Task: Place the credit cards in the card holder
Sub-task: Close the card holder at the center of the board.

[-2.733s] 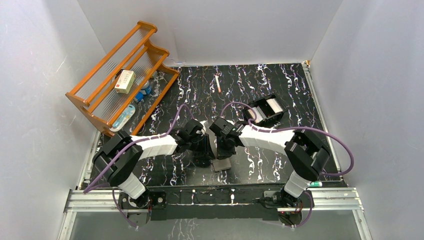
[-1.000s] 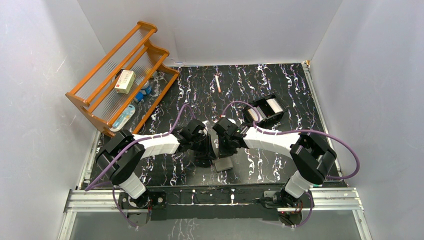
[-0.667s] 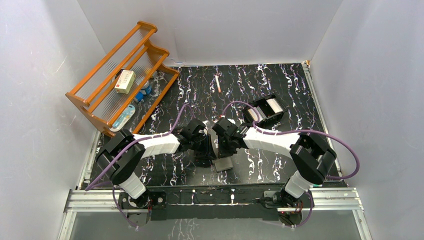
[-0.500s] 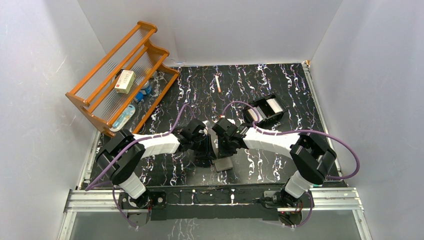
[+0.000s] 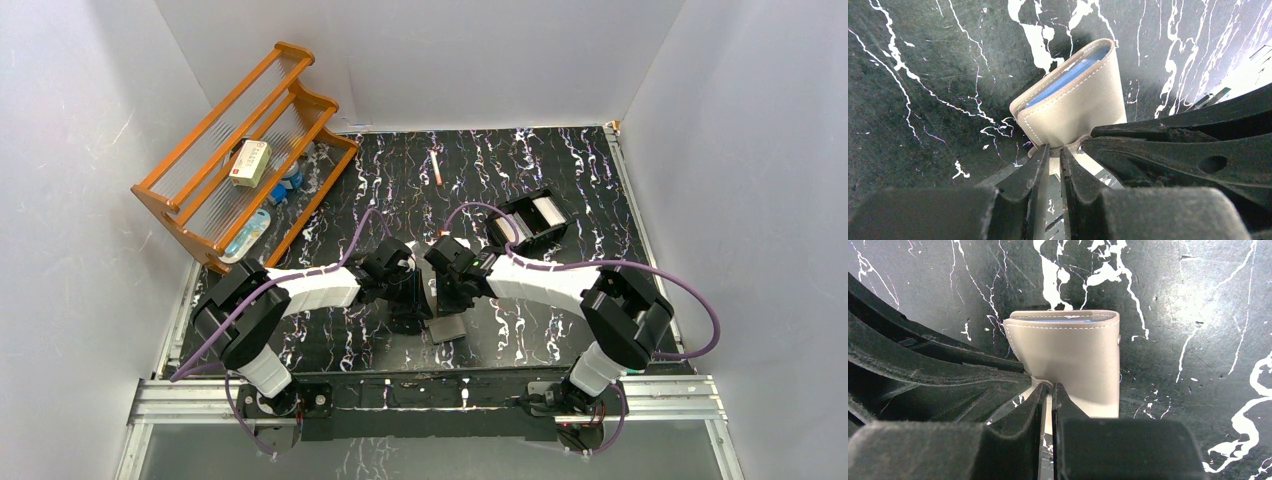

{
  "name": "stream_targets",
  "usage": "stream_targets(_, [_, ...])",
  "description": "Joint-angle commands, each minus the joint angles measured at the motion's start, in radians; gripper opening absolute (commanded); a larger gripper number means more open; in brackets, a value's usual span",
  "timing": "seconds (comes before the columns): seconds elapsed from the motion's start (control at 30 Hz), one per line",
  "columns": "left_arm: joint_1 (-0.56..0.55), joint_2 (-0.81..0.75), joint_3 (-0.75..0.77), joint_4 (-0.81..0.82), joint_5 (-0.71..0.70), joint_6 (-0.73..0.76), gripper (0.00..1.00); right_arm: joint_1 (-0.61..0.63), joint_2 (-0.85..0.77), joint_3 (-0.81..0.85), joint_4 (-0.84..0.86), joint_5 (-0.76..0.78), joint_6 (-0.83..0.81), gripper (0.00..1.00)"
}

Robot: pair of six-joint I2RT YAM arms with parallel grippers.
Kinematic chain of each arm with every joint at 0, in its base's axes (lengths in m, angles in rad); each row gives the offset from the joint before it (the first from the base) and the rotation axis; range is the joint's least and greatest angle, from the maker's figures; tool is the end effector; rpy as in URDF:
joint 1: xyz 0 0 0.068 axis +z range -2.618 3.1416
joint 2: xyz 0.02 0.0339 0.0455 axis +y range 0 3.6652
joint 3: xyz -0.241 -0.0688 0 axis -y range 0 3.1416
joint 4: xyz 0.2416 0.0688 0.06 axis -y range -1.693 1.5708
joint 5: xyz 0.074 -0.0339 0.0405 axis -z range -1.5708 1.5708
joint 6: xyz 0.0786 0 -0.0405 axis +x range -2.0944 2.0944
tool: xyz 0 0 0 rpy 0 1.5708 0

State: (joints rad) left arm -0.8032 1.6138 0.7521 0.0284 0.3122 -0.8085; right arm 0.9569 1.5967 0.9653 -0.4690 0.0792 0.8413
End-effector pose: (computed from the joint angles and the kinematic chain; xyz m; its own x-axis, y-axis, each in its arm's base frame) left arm 0.2141 -0.2566 0.0998 -0.9540 -0.0027 -0.2999 0.2002 0.7389 -0.6433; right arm 0.1927 0.2627 0.1244 -0.9343 -0.0357 -0.3547 -0.1465 0.9455 0.2909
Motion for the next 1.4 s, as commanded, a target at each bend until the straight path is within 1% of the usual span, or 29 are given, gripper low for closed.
stream_targets(0.0, [-0.028, 0.061, -0.032, -0.122, -0.073, 0.025, 0.13, 0.041, 0.001, -0.049, -0.066, -0.046, 0.005, 0.14])
stream_targets(0.17, [-0.03, 0.06, -0.033, -0.122, -0.076, 0.023, 0.13, 0.072, 0.017, -0.092, -0.065, -0.042, 0.006, 0.14])
stream_targets(0.23, [-0.031, 0.058, -0.034, -0.122, -0.078, 0.02, 0.13, 0.086, 0.018, -0.105, -0.062, -0.035, 0.031, 0.14])
stream_targets(0.47, [-0.031, 0.055, -0.037, -0.123, -0.082, 0.017, 0.13, 0.094, 0.046, -0.169, -0.058, -0.012, 0.048, 0.13])
stream_targets(0.57, [-0.033, 0.054, -0.037, -0.125, -0.083, 0.015, 0.13, 0.094, 0.063, -0.194, -0.045, -0.004, 0.052, 0.1])
stream_targets(0.7, [-0.033, 0.052, -0.038, -0.129, -0.085, 0.015, 0.13, 0.094, 0.092, -0.236, -0.025, 0.001, 0.061, 0.03])
stream_targets(0.77, [-0.033, 0.048, -0.038, -0.133, -0.089, 0.014, 0.13, 0.093, 0.084, -0.266, -0.005, -0.002, 0.072, 0.0])
stream_targets(1.13, [-0.034, 0.026, -0.029, -0.173, -0.117, 0.013, 0.13, 0.094, -0.01, -0.4, 0.077, 0.005, 0.124, 0.0])
stream_targets(1.23, [-0.034, 0.009, -0.008, -0.198, -0.136, 0.014, 0.14, 0.093, -0.055, -0.406, 0.089, 0.038, 0.125, 0.0])
stream_targets(1.37, [-0.034, 0.009, 0.018, -0.216, -0.145, 0.016, 0.14, 0.096, -0.059, -0.419, 0.098, 0.062, 0.12, 0.0])
